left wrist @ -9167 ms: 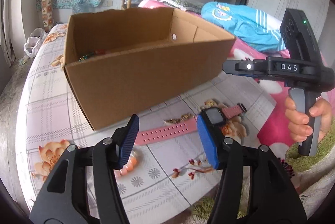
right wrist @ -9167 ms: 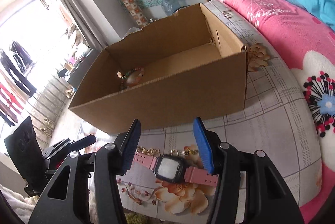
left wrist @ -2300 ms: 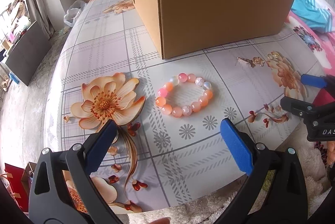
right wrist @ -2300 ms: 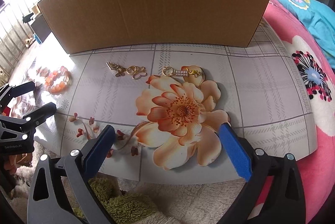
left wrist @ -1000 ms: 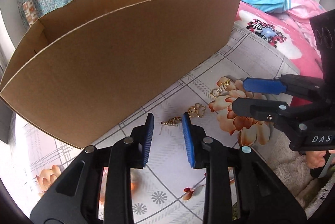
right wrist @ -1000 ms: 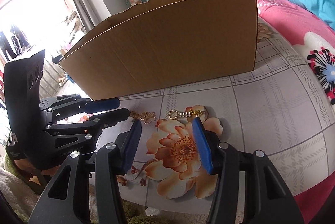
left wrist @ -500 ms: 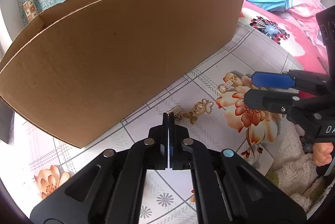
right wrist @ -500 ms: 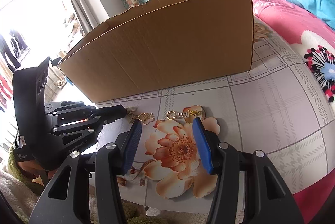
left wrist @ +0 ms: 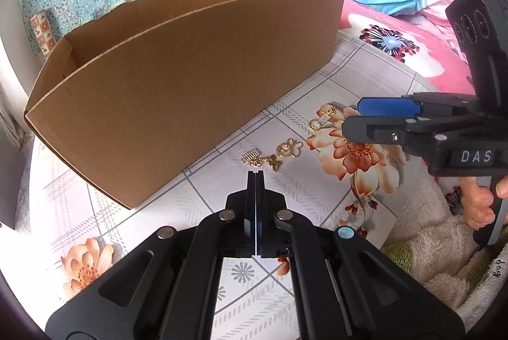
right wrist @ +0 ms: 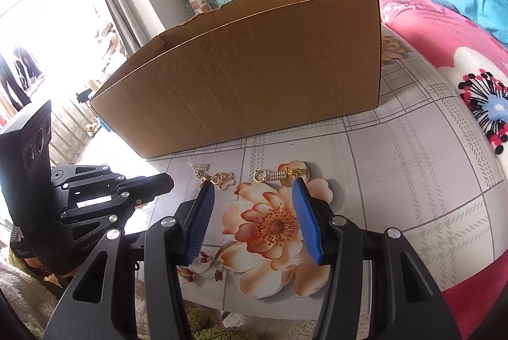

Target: Organize jewelry

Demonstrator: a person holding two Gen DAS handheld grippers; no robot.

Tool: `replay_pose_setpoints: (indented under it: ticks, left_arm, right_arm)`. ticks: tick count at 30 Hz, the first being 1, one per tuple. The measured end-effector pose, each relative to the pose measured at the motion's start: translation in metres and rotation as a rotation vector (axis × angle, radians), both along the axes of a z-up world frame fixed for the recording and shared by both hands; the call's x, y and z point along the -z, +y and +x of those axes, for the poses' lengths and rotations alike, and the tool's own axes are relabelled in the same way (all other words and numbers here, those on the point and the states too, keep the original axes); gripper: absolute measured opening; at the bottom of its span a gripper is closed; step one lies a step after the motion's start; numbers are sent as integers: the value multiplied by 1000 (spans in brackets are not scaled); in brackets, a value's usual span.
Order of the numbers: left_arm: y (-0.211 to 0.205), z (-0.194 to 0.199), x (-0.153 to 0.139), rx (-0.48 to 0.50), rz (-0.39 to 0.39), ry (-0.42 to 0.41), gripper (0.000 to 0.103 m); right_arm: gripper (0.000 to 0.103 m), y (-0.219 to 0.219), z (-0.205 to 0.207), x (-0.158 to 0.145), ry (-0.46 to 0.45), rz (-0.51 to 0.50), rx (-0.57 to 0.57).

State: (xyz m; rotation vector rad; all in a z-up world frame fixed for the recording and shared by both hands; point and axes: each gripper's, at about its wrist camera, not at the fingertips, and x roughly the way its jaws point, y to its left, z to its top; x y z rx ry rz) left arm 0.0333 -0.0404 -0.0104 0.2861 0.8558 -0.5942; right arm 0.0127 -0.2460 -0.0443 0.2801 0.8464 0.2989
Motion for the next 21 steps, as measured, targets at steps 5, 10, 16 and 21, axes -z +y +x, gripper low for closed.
replay_pose_setpoints:
  ticks: [5,10,16,21]
  left_arm:
    - [-9,15,-3,-10,-6,-35,15]
    - [-20,31,3,-7,22,-27,16]
    - [-14,33,12,-32,62,-4,16]
    - [-2,30,12,-72,46,25,16]
  right_arm:
    - [50,3,2,0,2,3,-9]
    - [50,1,3,0,-1,3,-3]
    - [50,-1,2,1,-2,10,3]
    - [50,0,2,2,2,15,3]
